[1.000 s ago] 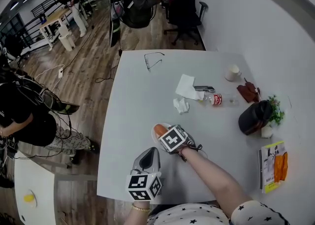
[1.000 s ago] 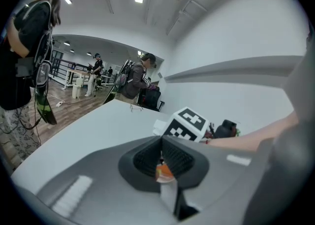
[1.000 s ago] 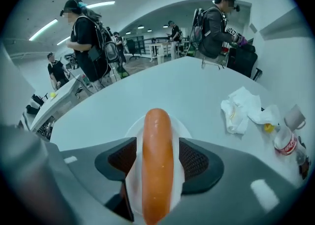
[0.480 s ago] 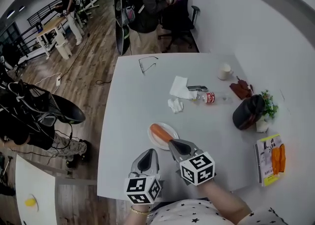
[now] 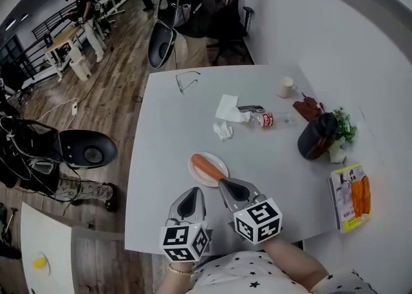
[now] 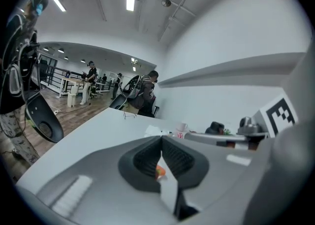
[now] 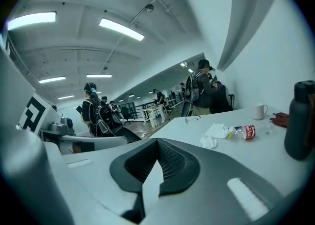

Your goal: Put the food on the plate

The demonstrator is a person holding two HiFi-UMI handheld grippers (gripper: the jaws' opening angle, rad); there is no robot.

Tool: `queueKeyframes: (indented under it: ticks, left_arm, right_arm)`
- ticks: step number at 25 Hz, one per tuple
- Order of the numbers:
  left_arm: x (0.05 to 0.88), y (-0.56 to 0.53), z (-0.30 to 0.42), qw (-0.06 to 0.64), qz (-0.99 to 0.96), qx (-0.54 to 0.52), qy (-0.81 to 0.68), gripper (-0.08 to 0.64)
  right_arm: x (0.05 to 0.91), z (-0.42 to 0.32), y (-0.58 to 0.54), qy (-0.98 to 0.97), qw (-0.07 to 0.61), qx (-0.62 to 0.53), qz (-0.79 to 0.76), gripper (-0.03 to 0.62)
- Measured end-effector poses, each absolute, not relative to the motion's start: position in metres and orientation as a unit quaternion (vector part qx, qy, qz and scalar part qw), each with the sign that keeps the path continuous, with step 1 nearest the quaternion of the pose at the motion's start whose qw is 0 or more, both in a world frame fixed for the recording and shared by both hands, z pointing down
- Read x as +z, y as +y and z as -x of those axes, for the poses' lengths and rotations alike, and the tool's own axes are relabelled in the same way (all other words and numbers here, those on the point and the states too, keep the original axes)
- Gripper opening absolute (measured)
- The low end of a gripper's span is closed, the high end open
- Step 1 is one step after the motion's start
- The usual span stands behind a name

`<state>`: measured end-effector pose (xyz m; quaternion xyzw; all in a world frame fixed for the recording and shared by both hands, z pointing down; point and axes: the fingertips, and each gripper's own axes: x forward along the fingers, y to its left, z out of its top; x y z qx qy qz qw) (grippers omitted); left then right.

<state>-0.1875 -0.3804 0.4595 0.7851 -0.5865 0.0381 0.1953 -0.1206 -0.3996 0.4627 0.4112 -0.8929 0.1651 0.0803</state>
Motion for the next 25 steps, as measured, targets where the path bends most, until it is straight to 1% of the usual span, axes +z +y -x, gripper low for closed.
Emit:
queueKeyframes:
  ticks: [25]
  left_arm:
    - [0.444, -0.384, 0.172, 0.183, -0.784, 0.047, -0.591, 0.008]
  right_arm:
    - [0.441, 0.112, -0.391, -0.899, 0.084, 0.147, -0.405, -0.002]
